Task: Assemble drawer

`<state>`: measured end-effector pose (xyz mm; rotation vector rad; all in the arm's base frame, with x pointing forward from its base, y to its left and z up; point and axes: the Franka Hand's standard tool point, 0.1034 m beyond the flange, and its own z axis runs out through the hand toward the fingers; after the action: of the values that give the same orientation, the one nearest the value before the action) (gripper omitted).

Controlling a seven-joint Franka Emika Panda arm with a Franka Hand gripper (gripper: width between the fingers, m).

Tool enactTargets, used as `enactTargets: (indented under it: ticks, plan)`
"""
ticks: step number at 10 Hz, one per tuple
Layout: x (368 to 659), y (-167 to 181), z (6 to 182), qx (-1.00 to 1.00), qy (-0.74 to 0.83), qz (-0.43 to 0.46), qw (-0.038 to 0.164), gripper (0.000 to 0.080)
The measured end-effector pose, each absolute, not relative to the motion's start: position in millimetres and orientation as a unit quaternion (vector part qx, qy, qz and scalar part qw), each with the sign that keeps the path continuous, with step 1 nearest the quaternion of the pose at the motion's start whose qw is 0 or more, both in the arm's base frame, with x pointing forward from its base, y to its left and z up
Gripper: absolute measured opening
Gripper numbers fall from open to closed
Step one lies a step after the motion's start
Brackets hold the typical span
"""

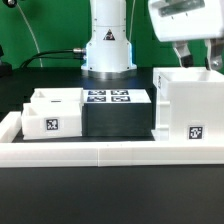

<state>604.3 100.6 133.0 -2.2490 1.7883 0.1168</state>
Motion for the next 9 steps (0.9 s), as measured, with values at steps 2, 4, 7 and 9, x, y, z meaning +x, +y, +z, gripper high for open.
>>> enactTargets:
  ticks: [2,4,7,9]
  plan:
    - [604.7,101.2,130.3,-0.817,0.561,0.032,0.133,0.0649]
    - [601.2,92.5,131.1,-0.897,0.42,0.014,0.134,0.0649]
    - [591.2,71.5,141.7,-0.96,0.247,-0.004,0.136,0.0649]
    - [590.9,67.7,141.1,-0.971,0.196,-0.014,0.134,0.0649]
